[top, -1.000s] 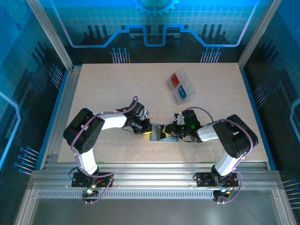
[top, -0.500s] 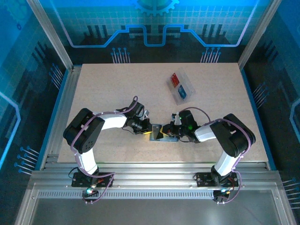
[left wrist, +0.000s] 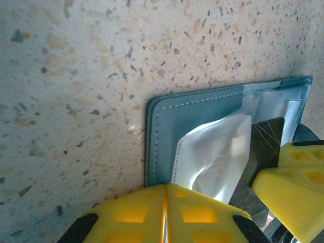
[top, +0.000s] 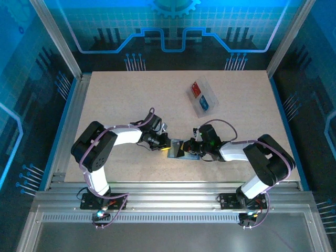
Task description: Put the credit cards into the card holder
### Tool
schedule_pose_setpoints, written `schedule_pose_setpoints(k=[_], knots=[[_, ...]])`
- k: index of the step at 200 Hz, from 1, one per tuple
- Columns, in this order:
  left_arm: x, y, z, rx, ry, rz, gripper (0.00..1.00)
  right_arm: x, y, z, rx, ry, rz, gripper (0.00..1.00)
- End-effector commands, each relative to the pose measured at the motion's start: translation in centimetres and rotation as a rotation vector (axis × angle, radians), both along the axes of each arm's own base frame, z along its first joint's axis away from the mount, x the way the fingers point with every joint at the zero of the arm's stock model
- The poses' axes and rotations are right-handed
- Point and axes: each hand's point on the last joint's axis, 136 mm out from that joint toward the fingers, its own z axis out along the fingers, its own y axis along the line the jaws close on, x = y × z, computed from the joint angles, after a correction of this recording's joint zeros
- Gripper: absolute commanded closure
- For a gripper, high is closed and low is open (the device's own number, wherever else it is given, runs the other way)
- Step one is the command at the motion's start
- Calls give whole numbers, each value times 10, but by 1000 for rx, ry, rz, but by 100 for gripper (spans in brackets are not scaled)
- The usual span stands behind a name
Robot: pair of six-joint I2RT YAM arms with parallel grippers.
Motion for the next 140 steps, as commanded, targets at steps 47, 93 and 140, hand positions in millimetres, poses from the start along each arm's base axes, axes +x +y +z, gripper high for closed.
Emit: schedule_pose_setpoints(k=[47,93,140], knots=[[-23,6,-22,43,94,-7,89,-17,-29,-33,-211,49,-28,100],[-24,5,-21,35,96,-8,89,-15,-34,-31,-226,24,-52,100],[-24,2,-18,17,95,-10,89,-8,-30,-32,-220,15,-54,100]])
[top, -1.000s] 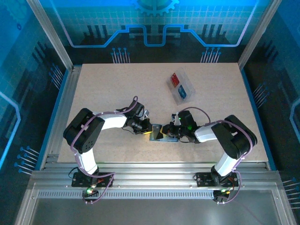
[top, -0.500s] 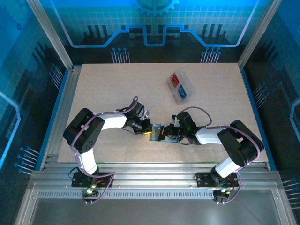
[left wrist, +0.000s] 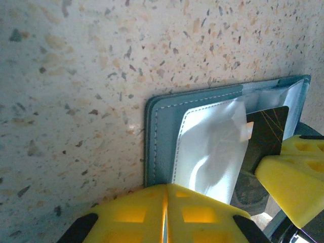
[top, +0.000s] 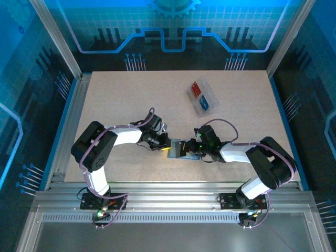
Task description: Put the credit cards into the card holder
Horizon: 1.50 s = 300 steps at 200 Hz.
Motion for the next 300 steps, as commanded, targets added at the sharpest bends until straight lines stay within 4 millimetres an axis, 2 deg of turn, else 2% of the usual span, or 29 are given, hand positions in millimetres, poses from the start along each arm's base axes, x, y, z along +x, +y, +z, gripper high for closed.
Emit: schedule_pose_setpoints(k=[1,104,195,236,268,300], knots=[[-24,3,-18,22,92,-11,89,-11,-19,-30,-128,59,-23,100],[-25,1,-19,7,101,-11,88,-6,-19,-29,-147,52,-74,100],[-25,0,-20,8,105,-14,88,-14,9,-27,-122,40,-26,100],[-26,1,-20,9,107,-13,88,-20,14,-31,-116,64,-11,100],[-25,1,-21,13,106,-12,89,-19,15,-26,-115,45,-5,90],[-24,3,-21,24,104,-10,88,-19,13,-18,-135,37,10,71]])
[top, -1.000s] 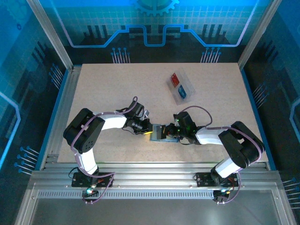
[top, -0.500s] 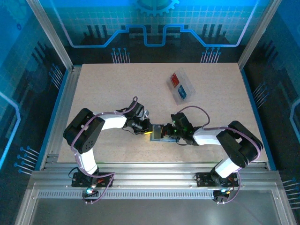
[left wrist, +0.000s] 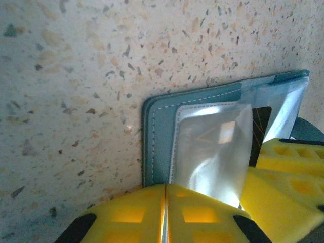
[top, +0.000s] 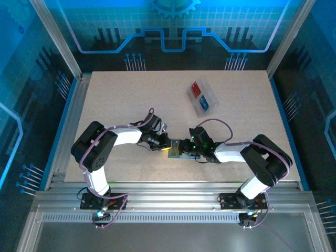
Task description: Put the credit cards into the card holder
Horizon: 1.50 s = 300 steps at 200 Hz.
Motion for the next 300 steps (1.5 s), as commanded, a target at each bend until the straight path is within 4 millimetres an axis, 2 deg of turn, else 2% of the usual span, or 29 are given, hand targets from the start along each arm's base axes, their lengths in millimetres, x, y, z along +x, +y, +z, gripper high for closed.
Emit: schedule_pose_setpoints(k=[1,41,85,116,138,156,219,300], knots=[[-24,4,-22,40,96,-23,88,-23,-11,-18,-104,77,33,71],[-24,6,-25,54,102,-19,88,-21,-21,-3,-164,58,23,53],[-24,6,-25,58,101,-19,89,-19,-31,9,-232,43,19,47],[-24,7,-25,60,100,-18,89,-13,-52,26,-369,-9,15,56],[-24,6,-25,58,100,-19,89,-5,-68,34,-505,-24,35,71],[-24,6,-24,58,100,-19,89,2,-70,39,-574,-43,78,72],[-24,7,-23,59,96,-20,88,15,-76,23,-748,-1,135,67],[-24,7,-24,59,97,-20,89,11,-69,-8,-769,46,181,67]])
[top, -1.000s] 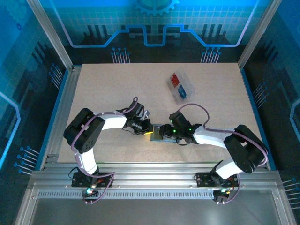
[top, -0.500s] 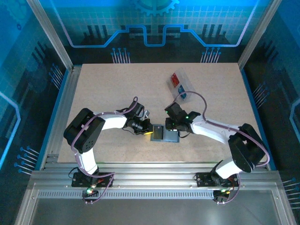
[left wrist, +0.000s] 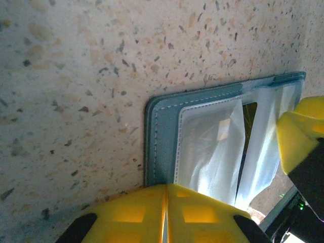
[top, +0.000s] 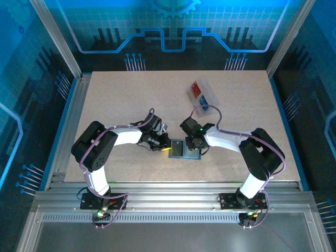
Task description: Put the credit cards into the card holder
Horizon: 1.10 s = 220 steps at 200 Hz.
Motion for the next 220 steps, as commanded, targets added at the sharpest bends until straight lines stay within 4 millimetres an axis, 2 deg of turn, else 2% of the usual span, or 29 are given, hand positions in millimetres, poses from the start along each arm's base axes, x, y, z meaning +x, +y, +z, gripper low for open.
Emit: schedule_pose_setpoints(k=[1,61,108,166,203,220], knots=[[-23,8,-23,64,92,-16,88,-1,4,-5,-23,10,22,67],[-23,8,-23,64,94,-15,88,-6,2,-16,-59,38,21,77],[-23,8,-23,64,92,-16,88,-4,0,-9,-91,23,23,86],[-23,8,-24,66,94,-16,89,1,-5,8,-164,-22,20,93],[-23,8,-25,68,96,-15,89,3,-7,18,-207,-47,22,91],[-23,8,-25,66,96,-16,89,2,-4,16,-204,-36,35,80]])
